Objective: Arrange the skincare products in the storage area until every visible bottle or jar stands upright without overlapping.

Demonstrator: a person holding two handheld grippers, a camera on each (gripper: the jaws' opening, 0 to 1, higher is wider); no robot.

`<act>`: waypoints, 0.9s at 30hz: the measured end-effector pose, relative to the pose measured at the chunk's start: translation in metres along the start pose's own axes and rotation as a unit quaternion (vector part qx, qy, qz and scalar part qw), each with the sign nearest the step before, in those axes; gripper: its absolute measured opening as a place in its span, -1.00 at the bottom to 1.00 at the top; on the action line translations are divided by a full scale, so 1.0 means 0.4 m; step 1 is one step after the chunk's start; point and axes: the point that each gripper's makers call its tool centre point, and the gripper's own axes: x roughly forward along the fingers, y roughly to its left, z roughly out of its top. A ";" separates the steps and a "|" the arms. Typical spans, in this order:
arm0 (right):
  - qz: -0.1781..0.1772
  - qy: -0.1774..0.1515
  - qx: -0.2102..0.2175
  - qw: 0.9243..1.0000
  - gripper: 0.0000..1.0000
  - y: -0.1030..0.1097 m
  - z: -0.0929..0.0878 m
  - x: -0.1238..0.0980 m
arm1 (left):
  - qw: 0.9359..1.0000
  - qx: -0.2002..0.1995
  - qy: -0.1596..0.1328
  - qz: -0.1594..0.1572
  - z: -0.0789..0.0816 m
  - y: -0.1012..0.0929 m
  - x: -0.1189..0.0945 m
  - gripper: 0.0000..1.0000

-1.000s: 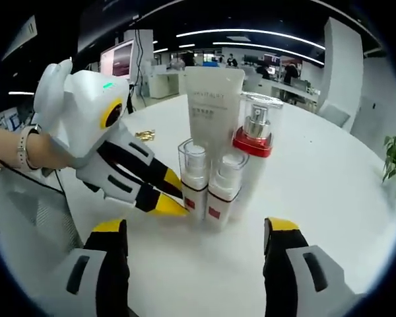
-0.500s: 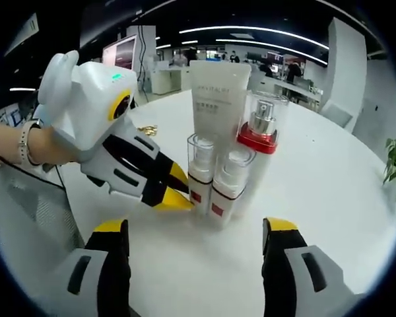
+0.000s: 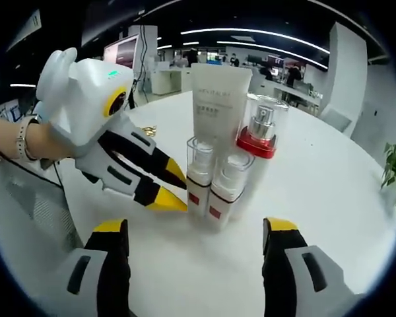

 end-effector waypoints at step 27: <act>0.010 -0.014 -0.003 1.000 0.73 0.014 0.016 0.004 | 0.997 -0.049 -0.013 0.061 -0.046 0.063 -0.180 -0.38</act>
